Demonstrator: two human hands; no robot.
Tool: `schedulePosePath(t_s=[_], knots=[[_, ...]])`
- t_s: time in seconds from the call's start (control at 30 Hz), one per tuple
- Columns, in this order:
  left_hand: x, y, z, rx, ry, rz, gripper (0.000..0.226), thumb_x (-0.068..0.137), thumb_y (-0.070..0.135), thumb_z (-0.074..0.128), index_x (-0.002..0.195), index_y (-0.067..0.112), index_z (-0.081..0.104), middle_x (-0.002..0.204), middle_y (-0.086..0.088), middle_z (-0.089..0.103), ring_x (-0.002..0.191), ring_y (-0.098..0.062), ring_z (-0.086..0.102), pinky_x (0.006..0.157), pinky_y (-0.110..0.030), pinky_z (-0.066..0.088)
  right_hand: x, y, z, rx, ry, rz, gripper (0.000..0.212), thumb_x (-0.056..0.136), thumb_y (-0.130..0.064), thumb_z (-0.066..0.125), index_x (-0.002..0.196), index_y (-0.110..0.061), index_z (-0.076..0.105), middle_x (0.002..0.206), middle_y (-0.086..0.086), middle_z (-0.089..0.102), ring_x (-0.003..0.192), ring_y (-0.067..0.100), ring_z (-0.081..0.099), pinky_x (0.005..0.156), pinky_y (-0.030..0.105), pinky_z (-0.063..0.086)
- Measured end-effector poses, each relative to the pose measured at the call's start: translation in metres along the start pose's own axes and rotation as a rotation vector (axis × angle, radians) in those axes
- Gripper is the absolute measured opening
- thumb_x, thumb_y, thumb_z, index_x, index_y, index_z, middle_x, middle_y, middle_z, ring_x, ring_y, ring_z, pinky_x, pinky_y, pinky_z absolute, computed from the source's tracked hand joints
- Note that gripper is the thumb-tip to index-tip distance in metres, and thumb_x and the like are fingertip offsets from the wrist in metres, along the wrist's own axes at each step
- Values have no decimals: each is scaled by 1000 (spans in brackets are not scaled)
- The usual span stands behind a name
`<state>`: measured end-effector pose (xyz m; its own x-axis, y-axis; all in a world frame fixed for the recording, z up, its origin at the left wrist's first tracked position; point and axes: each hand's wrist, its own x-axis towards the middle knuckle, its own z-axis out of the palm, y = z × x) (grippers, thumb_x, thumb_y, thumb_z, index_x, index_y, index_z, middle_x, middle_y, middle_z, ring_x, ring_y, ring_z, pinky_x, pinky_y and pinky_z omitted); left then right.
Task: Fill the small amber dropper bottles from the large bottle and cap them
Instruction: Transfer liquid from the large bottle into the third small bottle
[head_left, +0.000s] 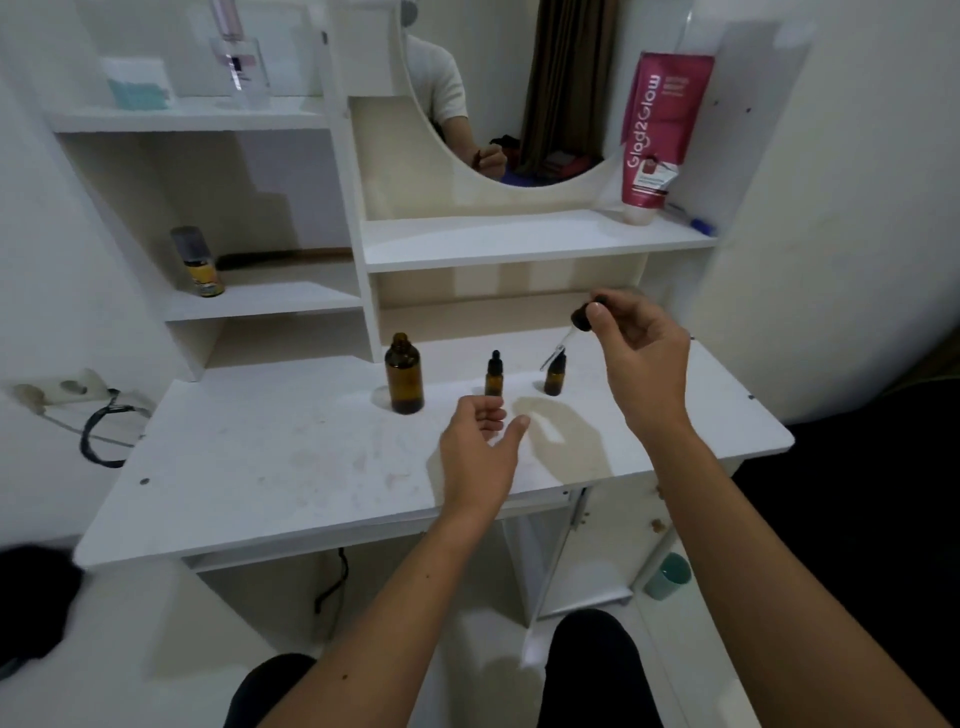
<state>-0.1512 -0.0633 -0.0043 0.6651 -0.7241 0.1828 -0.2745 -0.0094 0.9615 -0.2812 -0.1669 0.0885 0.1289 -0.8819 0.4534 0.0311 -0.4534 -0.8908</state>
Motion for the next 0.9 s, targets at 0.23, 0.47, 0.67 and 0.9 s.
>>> schedulePosePath(t_s=[0.23, 0.47, 0.67, 0.9], knots=[[6, 18, 93, 12, -287, 82, 47, 93, 25, 78, 135, 16, 60, 132, 4, 66, 120, -9, 61, 106, -25, 49, 31, 18, -69, -112, 165, -5, 17, 100, -17, 72, 115, -10, 77, 100, -1, 80, 96, 12, 78, 91, 29, 63], [41, 23, 149, 153, -297, 118, 54, 99, 24, 69, 148, 17, 48, 150, 2, 53, 138, -15, 49, 117, -35, 42, 60, 35, -92, -146, 184, -12, 16, 101, -17, 71, 115, -12, 77, 102, -1, 80, 99, 11, 78, 95, 30, 61], [63, 16, 164, 152, -303, 149, 50, 96, 24, 72, 142, 14, 55, 140, 0, 62, 129, -15, 58, 111, -36, 48, 65, 52, -91, -160, 163, -13, 16, 101, -17, 71, 114, -11, 77, 100, -3, 80, 97, 10, 78, 95, 30, 62], [70, 14, 169, 99, -253, 158, 26, 96, 15, 71, 122, 16, 68, 113, 5, 74, 107, -10, 69, 101, -34, 55, 63, 64, -82, -155, 106, 4, 16, 101, -16, 70, 114, -10, 76, 97, -3, 81, 96, 13, 79, 96, 39, 62]])
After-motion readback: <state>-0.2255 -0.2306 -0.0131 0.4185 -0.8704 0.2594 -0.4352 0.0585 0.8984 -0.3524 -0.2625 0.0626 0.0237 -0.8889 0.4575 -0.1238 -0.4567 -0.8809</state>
